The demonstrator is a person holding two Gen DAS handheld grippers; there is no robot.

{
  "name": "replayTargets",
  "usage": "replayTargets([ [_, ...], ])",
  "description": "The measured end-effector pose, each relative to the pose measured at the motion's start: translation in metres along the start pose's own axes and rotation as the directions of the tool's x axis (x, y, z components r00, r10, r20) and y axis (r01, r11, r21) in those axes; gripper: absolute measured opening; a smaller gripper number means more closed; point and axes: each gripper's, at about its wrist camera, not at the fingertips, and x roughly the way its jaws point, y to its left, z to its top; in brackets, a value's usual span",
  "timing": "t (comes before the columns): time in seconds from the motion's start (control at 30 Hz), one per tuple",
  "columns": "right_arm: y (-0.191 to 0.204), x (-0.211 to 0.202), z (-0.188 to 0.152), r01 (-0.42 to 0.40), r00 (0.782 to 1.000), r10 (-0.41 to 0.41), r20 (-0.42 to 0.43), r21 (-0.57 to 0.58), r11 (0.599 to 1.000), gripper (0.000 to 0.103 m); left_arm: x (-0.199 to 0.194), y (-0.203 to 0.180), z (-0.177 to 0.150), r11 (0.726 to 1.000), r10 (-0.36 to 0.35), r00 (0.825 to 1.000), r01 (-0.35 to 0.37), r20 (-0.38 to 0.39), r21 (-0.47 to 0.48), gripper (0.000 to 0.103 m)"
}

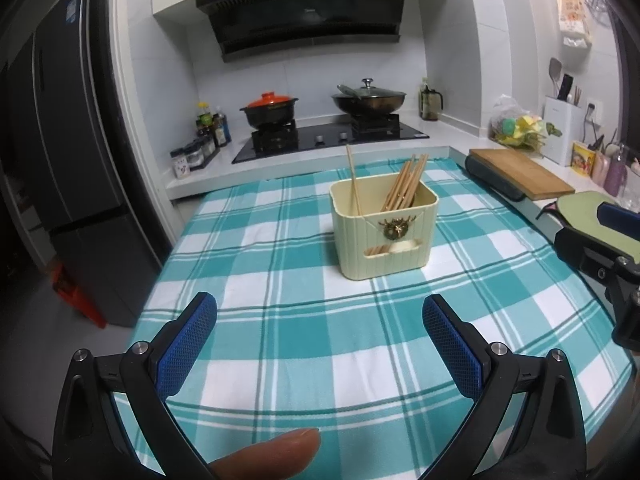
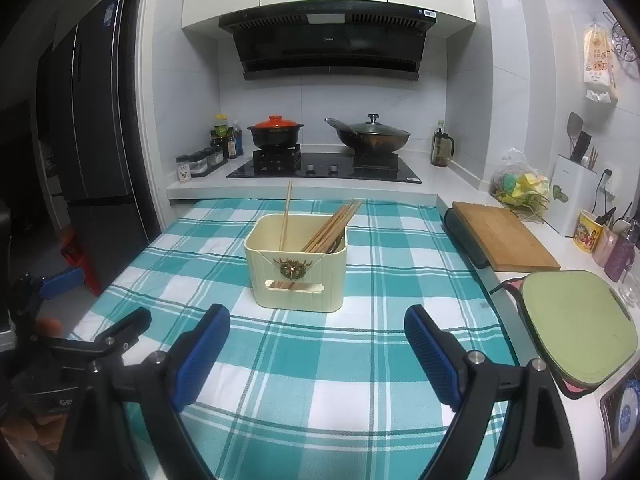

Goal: Organize utensils

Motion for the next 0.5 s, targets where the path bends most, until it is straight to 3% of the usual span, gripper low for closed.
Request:
replayTargets([
  [0.5,0.015,-0.033,-0.022,-0.01,0.998,0.01,-0.06,-0.006,1.0,0.091,-0.035,-0.002,-0.005,0.999,-0.04,0.999,0.039,-0.008,-0.023,0.103],
])
